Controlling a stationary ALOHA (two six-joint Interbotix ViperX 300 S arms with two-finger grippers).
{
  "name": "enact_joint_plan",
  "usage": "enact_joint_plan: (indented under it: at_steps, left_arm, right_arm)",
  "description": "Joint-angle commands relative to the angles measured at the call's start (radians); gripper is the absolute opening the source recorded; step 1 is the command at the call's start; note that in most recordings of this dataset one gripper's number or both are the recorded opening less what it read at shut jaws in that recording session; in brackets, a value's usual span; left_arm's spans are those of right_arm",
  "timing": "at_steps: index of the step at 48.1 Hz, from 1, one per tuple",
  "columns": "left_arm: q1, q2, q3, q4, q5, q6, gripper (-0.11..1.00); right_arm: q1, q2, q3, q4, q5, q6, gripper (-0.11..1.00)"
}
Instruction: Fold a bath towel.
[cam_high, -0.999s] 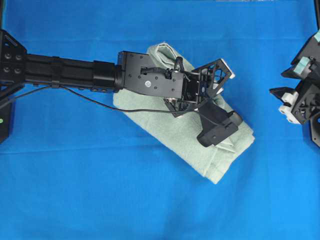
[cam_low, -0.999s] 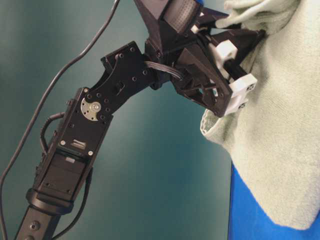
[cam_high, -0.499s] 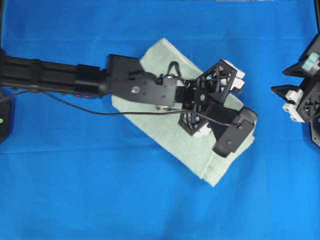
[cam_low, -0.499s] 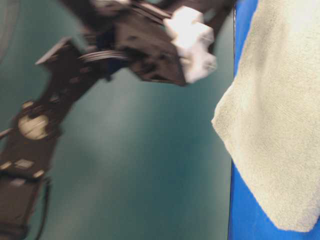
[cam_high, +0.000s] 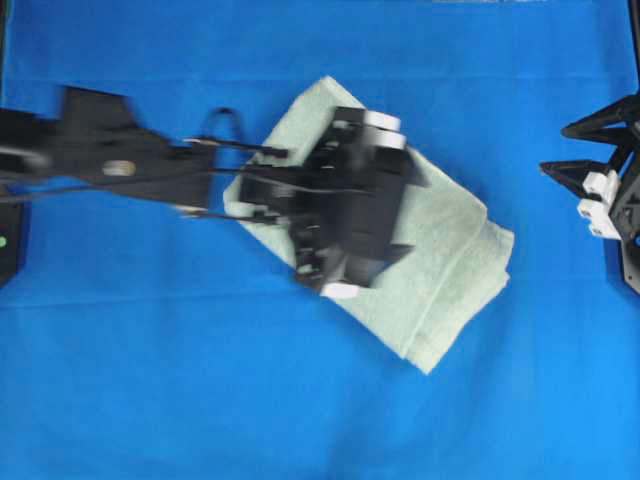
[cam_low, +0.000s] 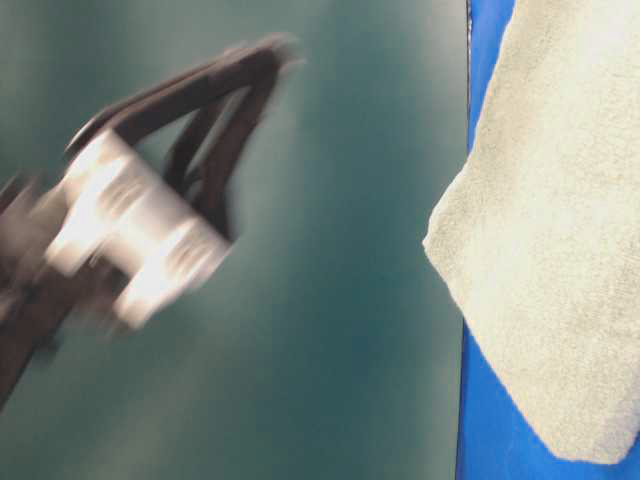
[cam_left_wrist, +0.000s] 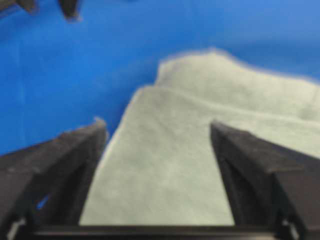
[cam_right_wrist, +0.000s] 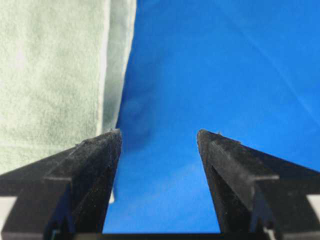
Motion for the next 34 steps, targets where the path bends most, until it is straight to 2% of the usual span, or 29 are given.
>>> enact_joint_plan:
  at_steps: [1,11,19,23,34]
  left_arm:
    - [0.002,-0.144,0.087,-0.003,-0.061,-0.035,0.80]
    - [0.012,-0.396,0.334,-0.003,-0.147,-0.161,0.80]
    - [0.017,-0.606,0.506,-0.005,-0.153,-0.239,0.80]
    - [0.017,-0.719,0.595,-0.003,-0.153,-0.264,0.80]
    - [0.015,-0.963,0.830,-0.003,-0.155,-0.278,0.80]
  right_arm:
    - [0.002,0.002,-0.026,-0.025,-0.014,0.000,0.63]
    - [0.002,-0.002,-0.031,-0.051,-0.071,0.000,0.63]
    - [0.000,-0.011,-0.028,-0.071,-0.106,0.000,0.63]
    - [0.000,-0.018,-0.031,-0.087,-0.120,-0.002,0.63]
    - [0.000,-0.029,-0.025,-0.153,-0.193,-0.003,0.63]
